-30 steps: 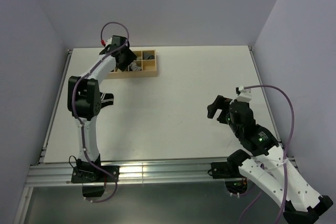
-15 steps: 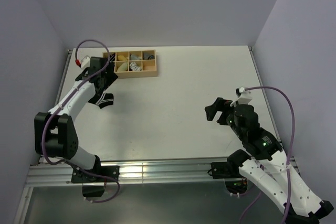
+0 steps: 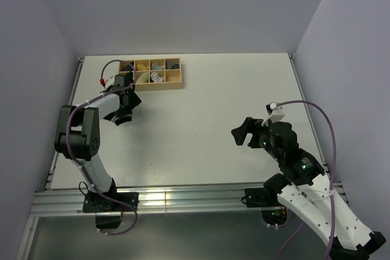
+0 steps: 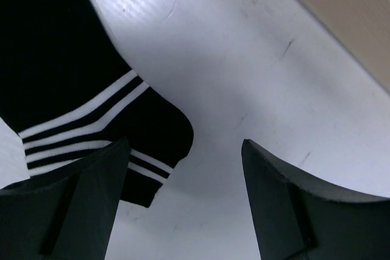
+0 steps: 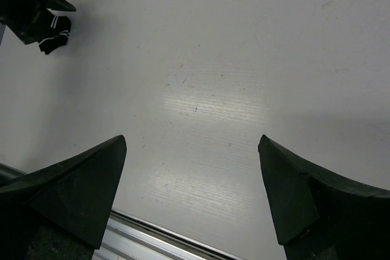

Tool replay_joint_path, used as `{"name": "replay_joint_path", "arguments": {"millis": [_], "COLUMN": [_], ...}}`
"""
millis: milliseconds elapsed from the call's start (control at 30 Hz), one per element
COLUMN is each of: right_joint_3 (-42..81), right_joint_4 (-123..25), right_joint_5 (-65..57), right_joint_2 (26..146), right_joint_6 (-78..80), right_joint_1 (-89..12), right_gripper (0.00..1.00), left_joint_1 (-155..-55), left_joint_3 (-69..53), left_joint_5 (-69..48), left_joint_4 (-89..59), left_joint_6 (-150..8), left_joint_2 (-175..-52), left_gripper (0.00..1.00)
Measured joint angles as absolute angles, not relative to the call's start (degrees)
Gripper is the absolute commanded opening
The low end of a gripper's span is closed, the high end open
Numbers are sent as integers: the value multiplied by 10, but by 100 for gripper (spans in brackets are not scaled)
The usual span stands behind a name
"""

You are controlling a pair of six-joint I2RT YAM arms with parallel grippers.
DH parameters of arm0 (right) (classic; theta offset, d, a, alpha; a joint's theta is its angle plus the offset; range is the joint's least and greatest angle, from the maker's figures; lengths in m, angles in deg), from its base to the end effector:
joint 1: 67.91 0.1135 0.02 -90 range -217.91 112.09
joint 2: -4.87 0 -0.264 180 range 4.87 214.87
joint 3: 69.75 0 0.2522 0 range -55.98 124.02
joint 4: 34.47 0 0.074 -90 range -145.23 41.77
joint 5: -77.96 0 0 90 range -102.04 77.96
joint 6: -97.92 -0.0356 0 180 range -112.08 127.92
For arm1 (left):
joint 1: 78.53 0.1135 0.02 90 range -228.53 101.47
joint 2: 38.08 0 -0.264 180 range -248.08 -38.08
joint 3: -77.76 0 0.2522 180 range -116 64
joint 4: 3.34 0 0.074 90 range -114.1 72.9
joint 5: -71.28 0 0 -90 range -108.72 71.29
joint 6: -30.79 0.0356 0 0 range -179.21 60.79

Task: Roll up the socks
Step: Move the sock to the center of the board.

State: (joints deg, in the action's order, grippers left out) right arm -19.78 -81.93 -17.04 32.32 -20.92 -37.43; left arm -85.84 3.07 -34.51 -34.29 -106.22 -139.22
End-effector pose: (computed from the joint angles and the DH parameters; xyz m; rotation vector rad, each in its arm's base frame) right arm 0.1032 0.0572 0.2856 0.0277 2.0510 0.5694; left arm 0.3535 -0.0356 0.1690 -0.9496 2.3302 -0.0254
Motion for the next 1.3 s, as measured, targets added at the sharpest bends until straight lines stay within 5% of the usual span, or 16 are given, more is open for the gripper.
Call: {"name": "replay_joint_path", "arguments": {"millis": [300, 733, 1000, 1300], "right_joint_3": [-198, -198, -198, -198], "right_joint_4": [-810, -780, -760, -746], "right_joint_5": [-156, -153, -145, -142], "right_joint_2": [333, 371, 399, 416], "right_joint_6": [-210, -212, -212, -212], "right_joint_1": [-374, -374, -374, -374], "right_gripper": [95, 95, 93, 93], "left_joint_1": [-914, -1308, -1271, -1230], "left_joint_3": [-8, 67, 18, -91], "left_joint_5": [-336, -284, -319, -260], "left_joint_4": [-308, -349, -387, -342], "left_joint_6": [-1018, -1006, -1006, -988], "left_joint_2": [-1438, -1348, -1304, -1448], "left_gripper": [82, 83, 80, 78]}}
